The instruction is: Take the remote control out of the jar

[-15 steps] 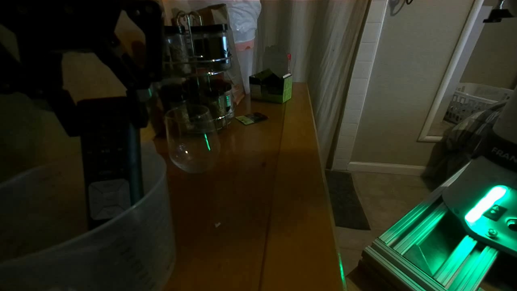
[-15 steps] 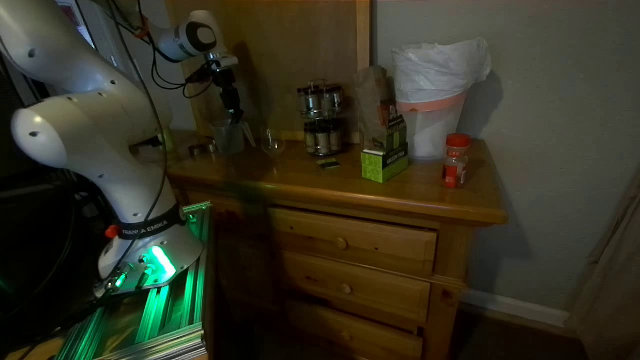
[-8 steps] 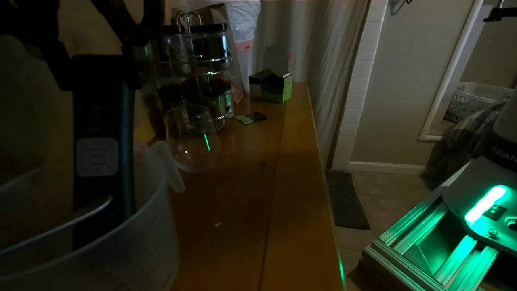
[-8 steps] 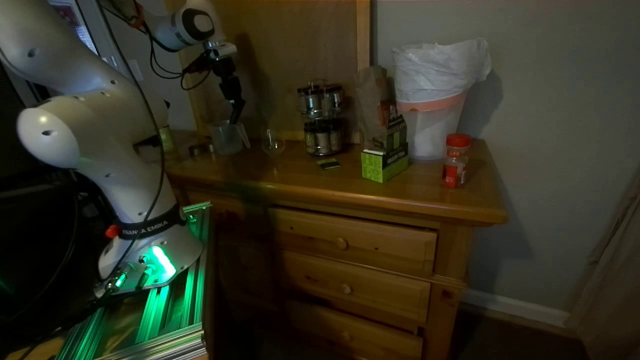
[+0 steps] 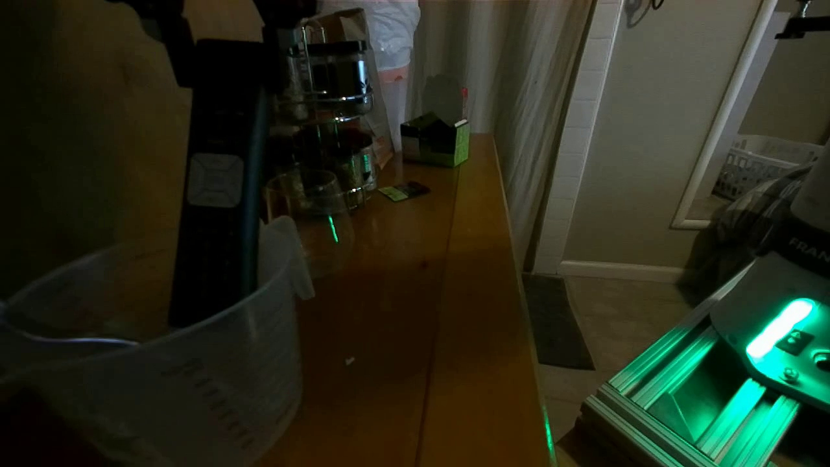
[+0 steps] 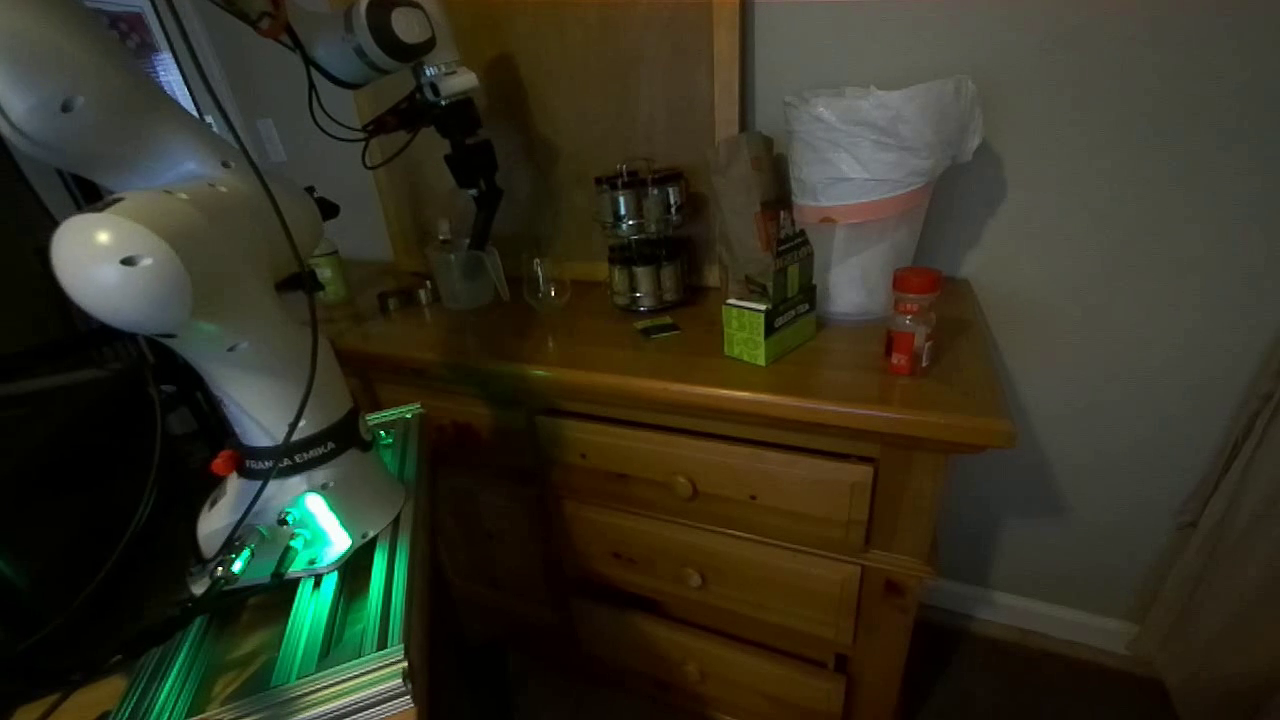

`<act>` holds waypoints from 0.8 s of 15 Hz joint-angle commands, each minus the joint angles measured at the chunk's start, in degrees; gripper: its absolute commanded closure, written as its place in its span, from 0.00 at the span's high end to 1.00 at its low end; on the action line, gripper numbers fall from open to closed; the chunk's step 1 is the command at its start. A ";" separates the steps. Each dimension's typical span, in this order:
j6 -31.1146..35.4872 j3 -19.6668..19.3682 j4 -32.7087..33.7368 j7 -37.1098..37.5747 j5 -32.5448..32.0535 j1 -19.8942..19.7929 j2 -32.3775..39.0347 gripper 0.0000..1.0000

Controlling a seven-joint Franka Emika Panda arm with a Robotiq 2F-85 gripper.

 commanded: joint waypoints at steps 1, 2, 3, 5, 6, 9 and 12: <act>0.30 -6.98 -1.33 3.94 -2.61 6.87 1.03 0.32; 0.66 -8.84 -1.74 4.26 -2.67 8.71 1.02 0.32; 1.05 -10.84 -2.21 4.45 -2.51 10.58 0.87 0.32; 1.80 -15.03 -3.39 4.61 -1.66 14.55 0.02 0.32; 2.45 -17.25 -4.15 4.39 -0.99 16.74 -0.50 0.32; 3.82 -23.60 -7.11 5.37 0.14 22.48 -3.39 0.32; 6.65 -29.84 -11.54 6.53 2.26 27.76 -6.79 0.32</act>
